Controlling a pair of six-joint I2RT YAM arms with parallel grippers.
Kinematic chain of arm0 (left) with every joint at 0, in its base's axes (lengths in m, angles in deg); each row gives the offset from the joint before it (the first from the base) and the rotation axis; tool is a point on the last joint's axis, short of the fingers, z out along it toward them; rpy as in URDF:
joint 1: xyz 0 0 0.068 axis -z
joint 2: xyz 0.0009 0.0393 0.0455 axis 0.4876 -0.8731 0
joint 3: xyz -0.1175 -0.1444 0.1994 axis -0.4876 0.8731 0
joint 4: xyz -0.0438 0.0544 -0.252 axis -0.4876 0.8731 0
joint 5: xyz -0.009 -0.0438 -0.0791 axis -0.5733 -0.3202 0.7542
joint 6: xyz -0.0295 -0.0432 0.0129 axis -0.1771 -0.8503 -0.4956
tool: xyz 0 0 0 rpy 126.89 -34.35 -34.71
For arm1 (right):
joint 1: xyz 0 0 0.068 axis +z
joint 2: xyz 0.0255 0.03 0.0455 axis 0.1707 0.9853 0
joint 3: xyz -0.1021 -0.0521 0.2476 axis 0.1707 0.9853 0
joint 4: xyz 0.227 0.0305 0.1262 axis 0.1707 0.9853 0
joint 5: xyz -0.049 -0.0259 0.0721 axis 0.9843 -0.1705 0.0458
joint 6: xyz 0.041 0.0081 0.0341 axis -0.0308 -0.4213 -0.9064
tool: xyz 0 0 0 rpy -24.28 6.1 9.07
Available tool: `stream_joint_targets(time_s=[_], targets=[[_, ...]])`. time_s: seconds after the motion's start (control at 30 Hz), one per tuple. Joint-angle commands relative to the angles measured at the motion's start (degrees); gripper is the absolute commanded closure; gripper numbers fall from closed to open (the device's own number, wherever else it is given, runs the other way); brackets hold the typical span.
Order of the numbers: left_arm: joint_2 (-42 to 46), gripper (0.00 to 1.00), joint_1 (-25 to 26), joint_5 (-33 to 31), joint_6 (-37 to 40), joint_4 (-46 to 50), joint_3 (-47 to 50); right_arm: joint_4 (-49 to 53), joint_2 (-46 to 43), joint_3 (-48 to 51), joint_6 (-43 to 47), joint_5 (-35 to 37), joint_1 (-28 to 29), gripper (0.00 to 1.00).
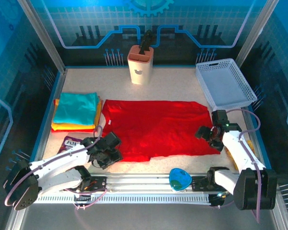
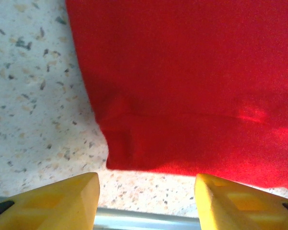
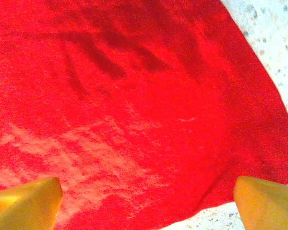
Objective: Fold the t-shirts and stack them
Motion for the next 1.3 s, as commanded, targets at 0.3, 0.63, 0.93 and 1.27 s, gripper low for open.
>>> stream_joint_targets(time_s=[0.3,0.63,0.93,1.27], targets=[[-3.25,0.51,0.45,-3.74,-2.3,-8.72,2.34,-5.22,4.62,6.22,-4.04,-3.63,-1.47,0.13],[-3.48,0.77,0.46,-4.88,-1.07,-5.37,0.42,-8.83,8.87,5.32,-2.55,-4.1,-1.5,0.57],[-1.55,1.0,-7.28,-1.07,8.23,1.05,-8.41,-4.8,12.66,-6.02,2.53,-5.01,-1.5,0.95],[-14.25,1.0,-22.78,3.12,25.95,0.65,-23.81,-9.91,26.54,-18.46,-0.01,-13.23,-2.51,0.93]])
